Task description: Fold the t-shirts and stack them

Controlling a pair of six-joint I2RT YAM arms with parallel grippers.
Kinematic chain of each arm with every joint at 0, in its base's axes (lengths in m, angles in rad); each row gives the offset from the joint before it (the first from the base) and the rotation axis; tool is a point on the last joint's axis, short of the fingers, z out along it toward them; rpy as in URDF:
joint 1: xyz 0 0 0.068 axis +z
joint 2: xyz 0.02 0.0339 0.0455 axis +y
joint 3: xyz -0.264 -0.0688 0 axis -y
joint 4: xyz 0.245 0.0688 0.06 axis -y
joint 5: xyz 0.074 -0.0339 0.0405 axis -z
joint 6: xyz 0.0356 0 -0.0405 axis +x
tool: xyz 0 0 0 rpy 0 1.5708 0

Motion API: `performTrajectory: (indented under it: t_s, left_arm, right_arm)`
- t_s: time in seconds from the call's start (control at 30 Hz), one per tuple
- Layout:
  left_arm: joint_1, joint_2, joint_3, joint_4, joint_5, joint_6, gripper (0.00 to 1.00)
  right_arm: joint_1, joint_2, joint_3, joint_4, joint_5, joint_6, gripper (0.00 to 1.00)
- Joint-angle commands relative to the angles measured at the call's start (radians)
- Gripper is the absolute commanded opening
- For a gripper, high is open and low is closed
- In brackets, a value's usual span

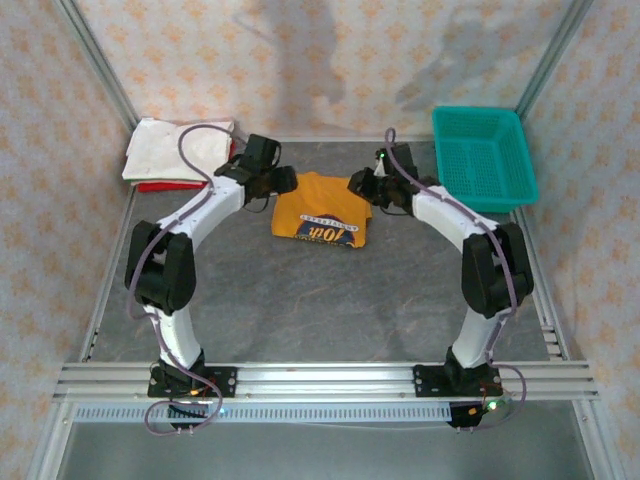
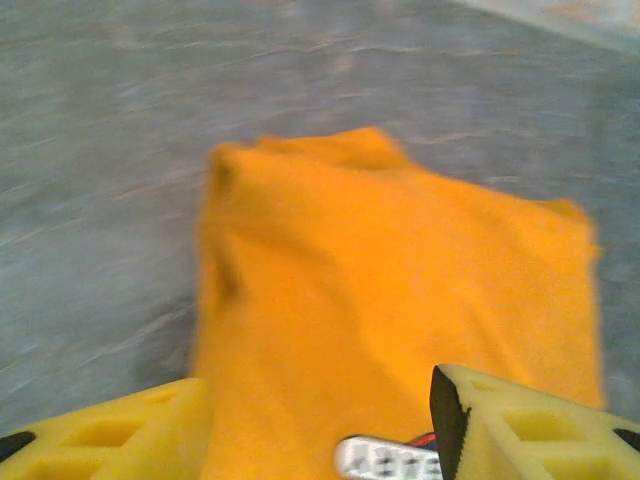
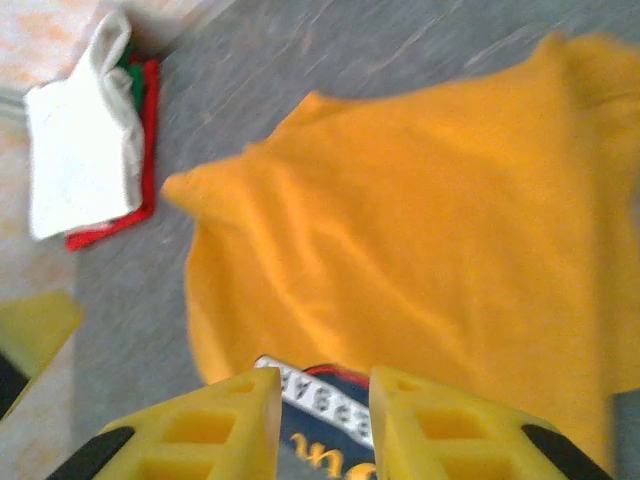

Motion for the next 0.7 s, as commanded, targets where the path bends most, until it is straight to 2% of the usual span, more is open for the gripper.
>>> performTrajectory:
  t_s: [0.0, 0.13, 0.27, 0.4, 0.57, 0.67]
  left_arm:
    - [0.012, 0.154, 0.052, 0.082, 0.043, 0.055, 0.6]
    - [0.019, 0.287, 0.126, 0.095, 0.051, 0.07, 0.6]
    - [0.018, 0.314, 0.101, 0.112, 0.056, 0.063, 0.66]
    - [0.016, 0.209, -0.033, 0.145, 0.031, 0.034, 0.69]
    - [0.006, -0.001, -0.189, 0.162, -0.024, 0.011, 0.71]
    - [-0.01, -0.076, -0.259, 0.185, -0.035, 0.007, 0.71]
  right_arm:
    - [0.004, 0.074, -0.033, 0.164, -0.057, 0.032, 0.28]
    - [0.005, 0.171, -0.04, 0.246, -0.055, 0.036, 0.25]
    - [0.004, 0.22, -0.063, 0.257, -0.031, 0.029, 0.24]
    - [0.005, 0.193, -0.113, 0.257, -0.024, 0.03, 0.24]
    - [0.01, 0.08, -0.145, 0.216, 0.001, 0.024, 0.26]
    - [0.032, 0.026, -0.142, 0.178, 0.002, -0.013, 0.28]
